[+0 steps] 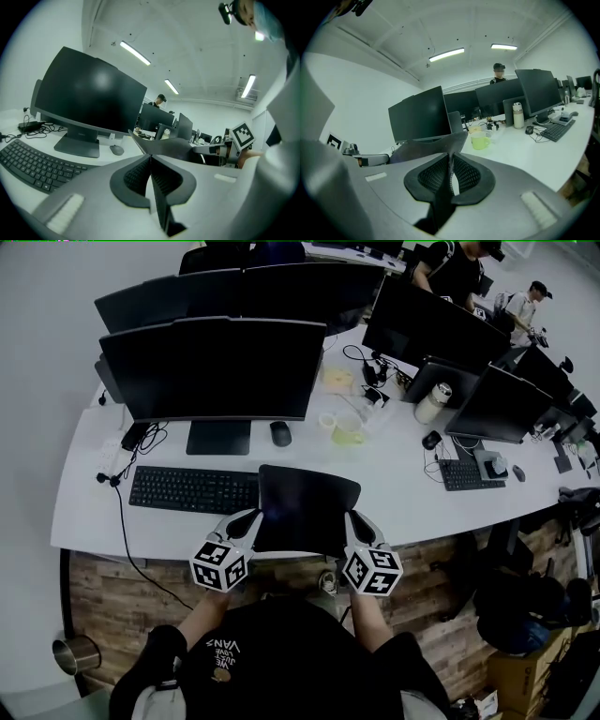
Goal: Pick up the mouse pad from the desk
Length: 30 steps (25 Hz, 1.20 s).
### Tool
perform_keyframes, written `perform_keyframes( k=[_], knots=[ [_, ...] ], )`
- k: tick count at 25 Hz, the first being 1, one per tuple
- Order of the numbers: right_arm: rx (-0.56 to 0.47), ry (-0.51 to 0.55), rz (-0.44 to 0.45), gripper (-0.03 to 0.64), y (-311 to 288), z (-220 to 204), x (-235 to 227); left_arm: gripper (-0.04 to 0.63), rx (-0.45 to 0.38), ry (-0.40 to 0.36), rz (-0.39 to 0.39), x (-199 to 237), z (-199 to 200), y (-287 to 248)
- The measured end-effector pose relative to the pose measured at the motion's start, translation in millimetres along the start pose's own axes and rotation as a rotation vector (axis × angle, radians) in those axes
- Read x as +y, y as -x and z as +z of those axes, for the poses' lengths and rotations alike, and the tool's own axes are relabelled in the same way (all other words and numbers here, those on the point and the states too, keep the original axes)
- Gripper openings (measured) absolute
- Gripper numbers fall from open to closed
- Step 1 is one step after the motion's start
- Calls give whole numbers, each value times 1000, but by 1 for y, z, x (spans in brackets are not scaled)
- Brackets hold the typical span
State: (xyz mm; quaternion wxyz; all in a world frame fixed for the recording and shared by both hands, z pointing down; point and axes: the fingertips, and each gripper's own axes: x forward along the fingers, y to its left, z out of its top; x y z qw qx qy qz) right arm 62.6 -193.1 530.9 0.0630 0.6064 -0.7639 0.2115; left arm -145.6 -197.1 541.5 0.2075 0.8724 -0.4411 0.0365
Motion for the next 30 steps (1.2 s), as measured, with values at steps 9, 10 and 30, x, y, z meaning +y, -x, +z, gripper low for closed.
perform_keyframes(
  k=[9,10,30],
  knots=[
    [-7,8,2,41,0,7,0,8,-21,2,-2,-1,9,1],
    [-7,8,2,41,0,7,0,8,-20,2,-2,-2,9,1],
    [14,2,13,41,-11,13,-34,8,-8,6,9,-15,9,-31]
  ],
)
